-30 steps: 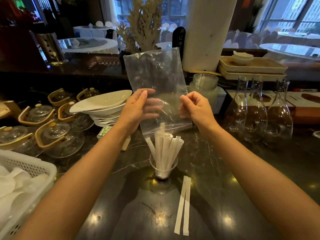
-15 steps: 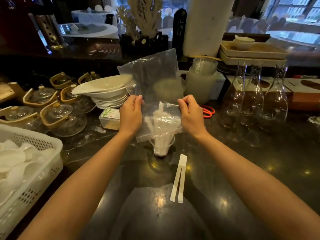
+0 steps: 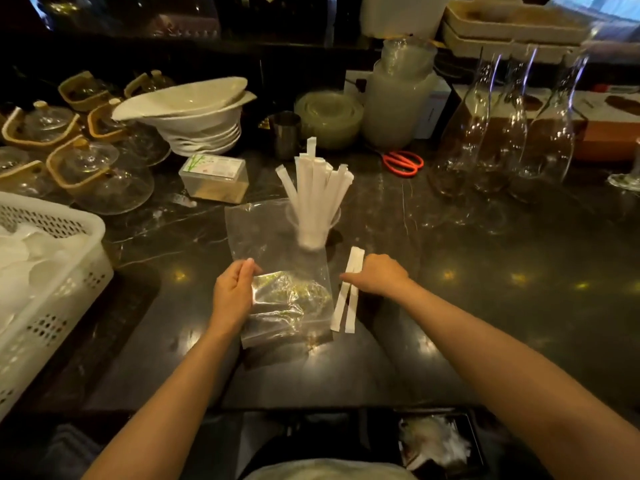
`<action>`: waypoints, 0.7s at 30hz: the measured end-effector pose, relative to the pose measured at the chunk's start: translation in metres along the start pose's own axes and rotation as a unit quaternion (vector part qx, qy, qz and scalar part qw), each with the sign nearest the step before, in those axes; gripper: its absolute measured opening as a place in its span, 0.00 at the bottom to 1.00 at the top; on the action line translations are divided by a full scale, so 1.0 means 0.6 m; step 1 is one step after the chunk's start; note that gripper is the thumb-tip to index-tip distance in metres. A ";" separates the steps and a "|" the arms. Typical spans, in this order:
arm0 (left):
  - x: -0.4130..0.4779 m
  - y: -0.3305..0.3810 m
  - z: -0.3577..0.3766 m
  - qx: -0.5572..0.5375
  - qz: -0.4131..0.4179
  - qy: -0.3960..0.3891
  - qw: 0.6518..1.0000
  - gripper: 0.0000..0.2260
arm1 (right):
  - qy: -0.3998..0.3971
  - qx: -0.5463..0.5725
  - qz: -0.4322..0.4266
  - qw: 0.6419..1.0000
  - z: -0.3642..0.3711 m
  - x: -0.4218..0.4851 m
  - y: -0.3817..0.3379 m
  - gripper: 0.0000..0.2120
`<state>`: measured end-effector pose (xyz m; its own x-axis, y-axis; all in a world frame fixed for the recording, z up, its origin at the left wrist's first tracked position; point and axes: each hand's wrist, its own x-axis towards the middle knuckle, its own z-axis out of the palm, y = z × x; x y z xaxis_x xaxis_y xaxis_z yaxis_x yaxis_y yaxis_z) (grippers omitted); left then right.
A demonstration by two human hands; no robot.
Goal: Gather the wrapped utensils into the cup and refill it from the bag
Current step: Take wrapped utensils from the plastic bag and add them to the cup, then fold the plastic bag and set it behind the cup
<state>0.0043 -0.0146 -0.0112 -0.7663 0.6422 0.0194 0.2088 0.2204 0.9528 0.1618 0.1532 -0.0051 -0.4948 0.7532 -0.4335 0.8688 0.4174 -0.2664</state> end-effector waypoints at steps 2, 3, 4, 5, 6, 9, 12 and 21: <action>-0.009 -0.006 -0.007 0.003 -0.005 -0.001 1.000 0.14 | 0.004 -0.027 0.002 1.000 0.014 -0.001 -0.009 0.21; -0.013 -0.008 -0.010 0.001 -0.009 -0.001 1.000 0.14 | 0.003 -0.031 0.004 1.000 0.017 -0.002 -0.015 0.20; -0.015 -0.007 -0.013 -0.001 -0.013 0.001 1.000 0.14 | -0.001 -0.031 0.008 0.999 0.017 -0.002 -0.019 0.19; -0.017 -0.007 -0.015 -0.004 -0.016 0.002 1.000 0.14 | -0.010 -0.028 0.014 0.999 0.015 -0.002 -0.023 0.18; -0.018 -0.006 -0.018 -0.006 -0.019 0.003 1.000 0.14 | -0.023 -0.020 0.021 0.999 0.012 -0.001 -0.026 0.17; -0.021 -0.003 -0.022 -0.013 -0.021 0.003 1.000 0.12 | -0.057 0.011 0.054 0.997 0.007 -0.005 -0.033 0.15; -0.020 -0.002 -0.026 -0.020 -0.021 0.003 1.000 0.12 | -0.066 0.022 0.054 0.996 0.010 -0.007 -0.034 0.16; 0.007 -0.001 -0.053 -0.046 -0.037 0.010 0.998 0.14 | -0.014 0.104 -0.036 0.994 -0.062 -0.025 -0.058 0.13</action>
<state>-0.0182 -0.0354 -0.0021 -0.7894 0.6121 -0.0465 0.0956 0.1974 0.9756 0.1397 0.1461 0.0426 -0.5580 0.7093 -0.4308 0.8101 0.3530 -0.4680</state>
